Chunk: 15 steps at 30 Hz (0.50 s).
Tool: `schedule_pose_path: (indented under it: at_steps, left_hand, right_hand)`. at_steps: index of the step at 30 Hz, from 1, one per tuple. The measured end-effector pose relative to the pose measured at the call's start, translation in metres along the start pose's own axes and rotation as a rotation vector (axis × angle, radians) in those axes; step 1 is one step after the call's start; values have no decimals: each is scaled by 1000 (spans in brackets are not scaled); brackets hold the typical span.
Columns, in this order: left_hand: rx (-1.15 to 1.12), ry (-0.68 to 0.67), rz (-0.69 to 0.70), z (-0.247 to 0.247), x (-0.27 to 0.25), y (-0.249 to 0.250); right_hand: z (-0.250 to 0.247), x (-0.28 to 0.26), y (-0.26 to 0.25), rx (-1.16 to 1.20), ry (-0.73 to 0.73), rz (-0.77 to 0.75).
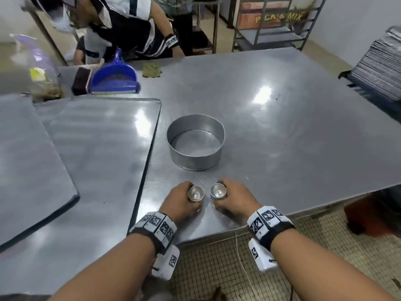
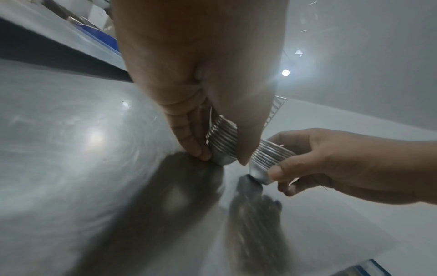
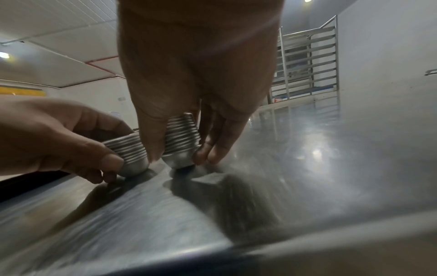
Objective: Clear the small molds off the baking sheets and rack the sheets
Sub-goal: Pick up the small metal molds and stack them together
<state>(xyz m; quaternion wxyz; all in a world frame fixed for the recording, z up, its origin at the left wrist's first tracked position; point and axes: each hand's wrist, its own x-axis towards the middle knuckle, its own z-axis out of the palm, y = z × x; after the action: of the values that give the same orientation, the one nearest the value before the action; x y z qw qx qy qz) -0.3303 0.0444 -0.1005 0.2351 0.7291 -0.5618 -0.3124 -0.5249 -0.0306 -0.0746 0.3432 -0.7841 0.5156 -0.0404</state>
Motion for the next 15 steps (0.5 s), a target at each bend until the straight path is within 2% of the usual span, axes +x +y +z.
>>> schedule_pose_path:
  at_steps: [8, 15]
  left_hand:
    - [-41, 44, -21, 21, -4, 17]
    - [-53, 59, -32, 29, -3, 20]
  right_hand:
    - [-5, 7, 16, -4, -49, -109]
    - [-8, 14, 25, -18, -73, -122]
